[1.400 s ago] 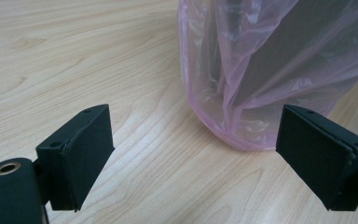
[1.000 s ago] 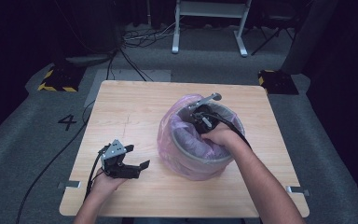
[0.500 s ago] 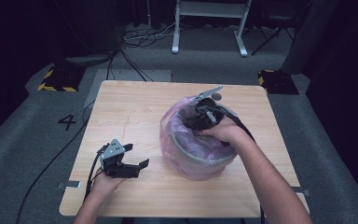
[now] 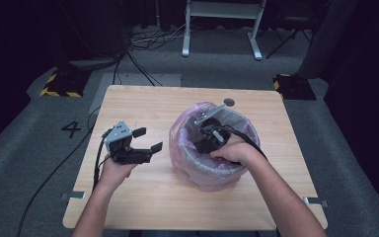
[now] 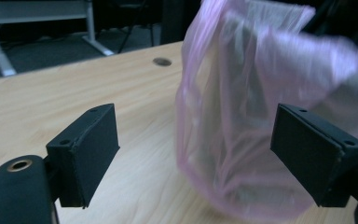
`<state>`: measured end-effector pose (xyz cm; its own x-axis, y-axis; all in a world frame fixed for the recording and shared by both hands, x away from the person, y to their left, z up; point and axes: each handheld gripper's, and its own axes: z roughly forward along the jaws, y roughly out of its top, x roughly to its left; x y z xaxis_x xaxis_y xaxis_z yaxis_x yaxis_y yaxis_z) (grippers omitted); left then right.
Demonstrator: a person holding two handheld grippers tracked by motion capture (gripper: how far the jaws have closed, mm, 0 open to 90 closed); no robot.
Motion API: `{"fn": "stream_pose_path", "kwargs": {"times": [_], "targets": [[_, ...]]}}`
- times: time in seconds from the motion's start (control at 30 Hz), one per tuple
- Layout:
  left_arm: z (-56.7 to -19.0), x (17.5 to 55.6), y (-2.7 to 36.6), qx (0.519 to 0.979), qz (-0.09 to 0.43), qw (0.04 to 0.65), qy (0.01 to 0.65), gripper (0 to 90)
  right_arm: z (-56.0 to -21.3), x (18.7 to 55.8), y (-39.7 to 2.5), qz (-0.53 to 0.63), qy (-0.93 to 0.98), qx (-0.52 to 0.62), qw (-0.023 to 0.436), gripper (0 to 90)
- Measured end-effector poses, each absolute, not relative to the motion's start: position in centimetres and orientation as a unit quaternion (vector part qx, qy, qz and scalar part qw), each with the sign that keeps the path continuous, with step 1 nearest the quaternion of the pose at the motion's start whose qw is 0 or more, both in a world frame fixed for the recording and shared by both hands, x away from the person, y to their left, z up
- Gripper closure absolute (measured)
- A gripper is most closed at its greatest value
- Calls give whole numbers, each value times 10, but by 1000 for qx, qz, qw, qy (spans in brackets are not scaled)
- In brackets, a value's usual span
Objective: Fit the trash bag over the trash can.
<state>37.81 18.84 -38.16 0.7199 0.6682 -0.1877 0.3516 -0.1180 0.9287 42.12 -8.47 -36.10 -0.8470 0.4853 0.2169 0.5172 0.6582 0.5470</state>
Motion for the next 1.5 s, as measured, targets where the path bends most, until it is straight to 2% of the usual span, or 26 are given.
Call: {"fn": "stream_pose_path", "kwargs": {"times": [0.13,0.3,0.37,0.5,0.6,0.63,0.67,0.7,0.77,0.93,1.2,1.37,1.4,1.47,1.5], "targets": [[-364,403,169,743,126,568,332,154,-368,420,-78,-284,-922,-262,33,748],[-353,431,144,745,116,568,332,162,-360,423,-81,-301,-920,-252,-4,638],[-351,439,136,742,115,568,336,175,-354,423,-85,-324,-911,-257,-3,613],[-350,451,126,743,118,565,340,268,-338,421,-99,-355,-898,-260,-17,571],[-353,458,121,739,123,561,353,462,-330,418,-113,-380,-886,-266,-22,575],[-355,460,120,738,121,563,352,604,-328,417,-118,-385,-883,-267,-20,579],[-356,461,118,737,123,562,354,659,-325,415,-122,-392,-881,-266,-22,582],[-358,462,117,738,128,558,357,777,-322,413,-125,-398,-879,-261,-27,583],[-361,464,115,734,139,552,371,893,-317,411,-131,-413,-874,-255,-25,583],[-374,469,108,754,142,514,385,900,-310,409,-142,-430,-864,-258,-38,585],[-405,476,103,781,101,464,405,900,-294,404,-180,-499,-824,-266,-38,588],[-426,469,107,781,83,466,408,899,-294,399,-201,-520,-806,-277,-52,561],[-428,468,110,773,71,480,409,859,-295,398,-204,-524,-804,-276,-55,538],[-429,468,117,760,47,494,420,571,-297,397,-209,-527,-801,-277,-65,467],[-429,467,121,753,48,497,430,435,-298,397,-210,-525,-801,-279,-71,386]]}}
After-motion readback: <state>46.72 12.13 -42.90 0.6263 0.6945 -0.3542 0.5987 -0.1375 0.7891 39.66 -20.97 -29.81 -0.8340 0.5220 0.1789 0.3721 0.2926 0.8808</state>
